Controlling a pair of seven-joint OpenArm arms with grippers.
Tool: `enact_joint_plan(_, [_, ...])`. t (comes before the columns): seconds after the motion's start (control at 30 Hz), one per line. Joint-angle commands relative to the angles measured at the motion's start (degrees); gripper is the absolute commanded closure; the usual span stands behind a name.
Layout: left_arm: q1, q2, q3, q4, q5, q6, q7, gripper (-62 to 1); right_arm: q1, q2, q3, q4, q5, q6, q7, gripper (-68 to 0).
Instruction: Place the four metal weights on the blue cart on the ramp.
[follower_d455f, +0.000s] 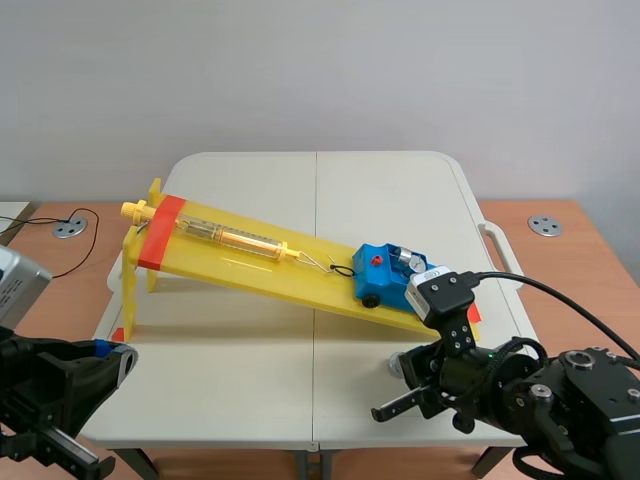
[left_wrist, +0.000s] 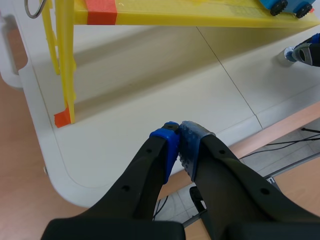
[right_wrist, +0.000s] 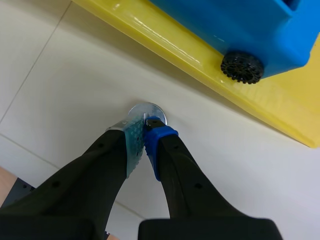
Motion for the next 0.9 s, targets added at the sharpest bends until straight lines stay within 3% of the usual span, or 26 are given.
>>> enact_joint_plan(0.0, [-1.29, 0.31, -0.83, 3.28, -2.99, -1.18, -5.77, -2.7, 4.44, 0.33, 0.07, 2.01, 1.09, -1.4, 4.42, -0.7])
enact_joint_plan(0.17, [-1.92, 0.28, -0.83, 3.28, -2.97, -1.18, -5.73, -2.7, 2.49, 1.62, 0.81, 6.29, 2.43, -1.16, 3.28, -0.7])
enact_joint_plan(0.57, [-1.92, 0.28, -0.83, 3.28, -2.97, -1.18, -5.73, -2.7, -8.33, 7.08, 7.1, 27.47, 8.46, -0.31, -3.89, -0.7])
enact_joint_plan(0.87, [-1.92, 0.28, -0.83, 3.28, -2.97, -1.18, -5.73, -2.7, -10.54, 7.91, 12.61, 41.24, 12.31, 0.04, -9.7, -0.7])
